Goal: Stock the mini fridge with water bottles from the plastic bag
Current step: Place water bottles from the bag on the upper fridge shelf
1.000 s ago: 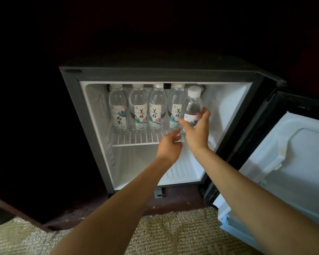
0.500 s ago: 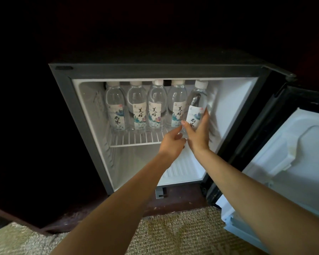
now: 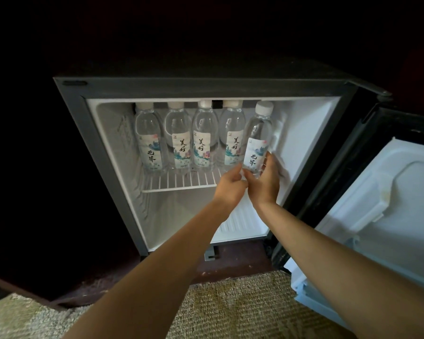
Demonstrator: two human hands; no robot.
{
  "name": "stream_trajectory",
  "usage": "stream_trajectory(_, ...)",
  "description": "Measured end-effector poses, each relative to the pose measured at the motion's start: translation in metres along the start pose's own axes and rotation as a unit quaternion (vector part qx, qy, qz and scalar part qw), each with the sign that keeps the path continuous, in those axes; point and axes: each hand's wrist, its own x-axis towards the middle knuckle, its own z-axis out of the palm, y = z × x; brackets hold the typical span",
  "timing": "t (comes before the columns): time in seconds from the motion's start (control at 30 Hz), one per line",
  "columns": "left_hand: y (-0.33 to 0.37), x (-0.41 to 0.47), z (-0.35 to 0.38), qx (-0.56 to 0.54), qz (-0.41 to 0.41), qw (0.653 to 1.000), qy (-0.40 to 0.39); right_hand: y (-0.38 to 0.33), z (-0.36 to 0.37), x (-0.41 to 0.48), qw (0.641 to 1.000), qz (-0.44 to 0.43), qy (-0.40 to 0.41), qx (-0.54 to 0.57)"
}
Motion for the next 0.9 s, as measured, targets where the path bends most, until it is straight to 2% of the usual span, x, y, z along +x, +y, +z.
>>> stream_trajectory(0.2,0.002,0.01,0.003,-0.013,-0.01,1.0,-0.013,0.005,-0.001,0.015,0.999,0.001,-0.051,-0.006)
stream_trajectory(0.37,0.006,0.018,0.002,-0.021,-0.038,0.998,-0.038,0.004,0.0,0.022,0.998,0.053,-0.031,0.034)
stream_trajectory(0.53,0.006,0.024,0.003,-0.035,-0.06,0.997,-0.046,0.004,0.006,0.031,0.985,0.107,-0.025,0.135)
stream_trajectory(0.63,0.006,0.029,0.005,-0.043,-0.075,0.995,-0.044,0.008,0.01,0.035,0.986,0.109,-0.034,0.125)
stream_trajectory(0.77,0.005,0.033,0.006,-0.056,-0.082,0.994,-0.039,0.01,0.014,0.032,0.993,0.068,-0.024,0.089)
stream_trajectory(0.9,0.005,0.033,0.005,-0.061,-0.086,0.994,-0.033,0.008,0.014,0.03,1.0,0.014,-0.023,0.007)
